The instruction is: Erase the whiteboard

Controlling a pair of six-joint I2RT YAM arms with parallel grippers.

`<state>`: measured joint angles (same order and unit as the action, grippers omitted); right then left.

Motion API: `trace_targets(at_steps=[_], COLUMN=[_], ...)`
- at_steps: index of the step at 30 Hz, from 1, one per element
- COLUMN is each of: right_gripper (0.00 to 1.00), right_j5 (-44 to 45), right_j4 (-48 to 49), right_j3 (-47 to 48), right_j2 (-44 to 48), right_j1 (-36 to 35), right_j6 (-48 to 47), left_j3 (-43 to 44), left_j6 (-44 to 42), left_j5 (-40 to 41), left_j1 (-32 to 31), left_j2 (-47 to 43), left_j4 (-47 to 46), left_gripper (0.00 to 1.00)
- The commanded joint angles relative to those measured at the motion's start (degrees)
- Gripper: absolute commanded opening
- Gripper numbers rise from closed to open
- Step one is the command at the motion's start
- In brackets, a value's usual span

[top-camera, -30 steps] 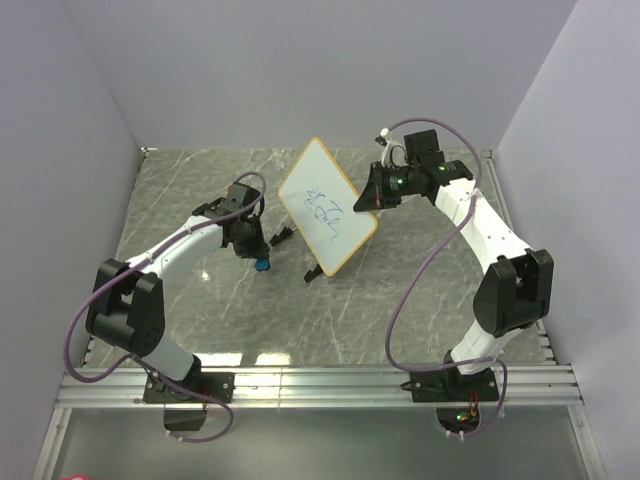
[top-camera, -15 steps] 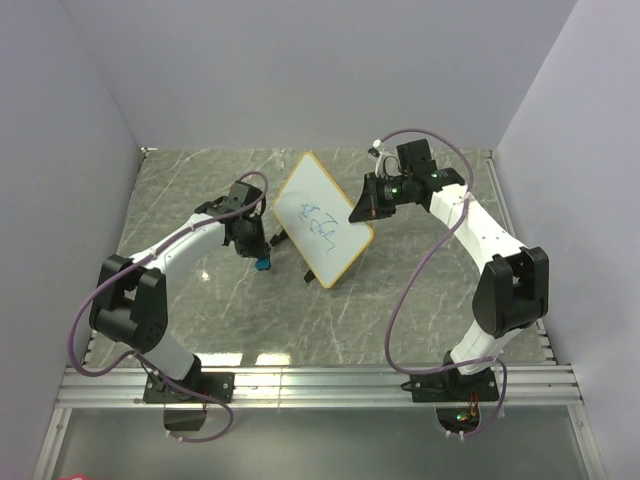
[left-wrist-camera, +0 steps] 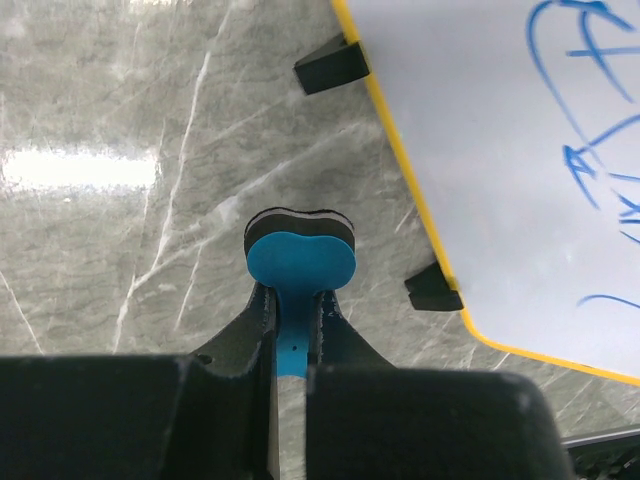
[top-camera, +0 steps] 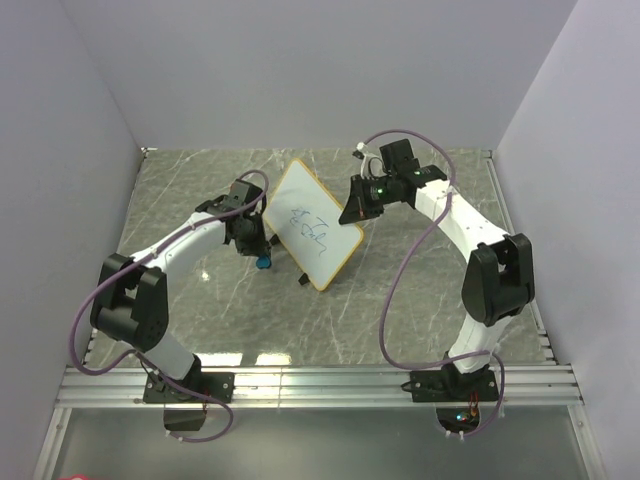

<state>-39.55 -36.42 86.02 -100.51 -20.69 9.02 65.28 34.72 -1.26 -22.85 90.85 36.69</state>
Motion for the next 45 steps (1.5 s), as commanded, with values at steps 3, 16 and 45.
trace_targets(at_steps=[3, 16, 45], right_gripper=[0.00, 0.00, 0.00], right_j5=[0.0, -3.5, -3.4], right_j4=[1.6, 6.0, 3.1], right_j3=[1.4, -5.9, -4.8], right_j2=[-0.1, -0.1, -1.7], right_j1=[-0.6, -0.6, -0.9], right_j6=[-0.2, 5.1, 5.1], left_j3=[4.1, 9.5, 17.8], left_j6=[-0.3, -4.1, -7.6], left_j5=[-0.7, -6.6, -11.8], left_j1=[-0.3, -3.8, 5.0], left_j2=[0.8, 6.4, 23.0], left_j4=[-0.6, -10.9, -17.5], left_gripper=[0.00, 0.00, 0.00])
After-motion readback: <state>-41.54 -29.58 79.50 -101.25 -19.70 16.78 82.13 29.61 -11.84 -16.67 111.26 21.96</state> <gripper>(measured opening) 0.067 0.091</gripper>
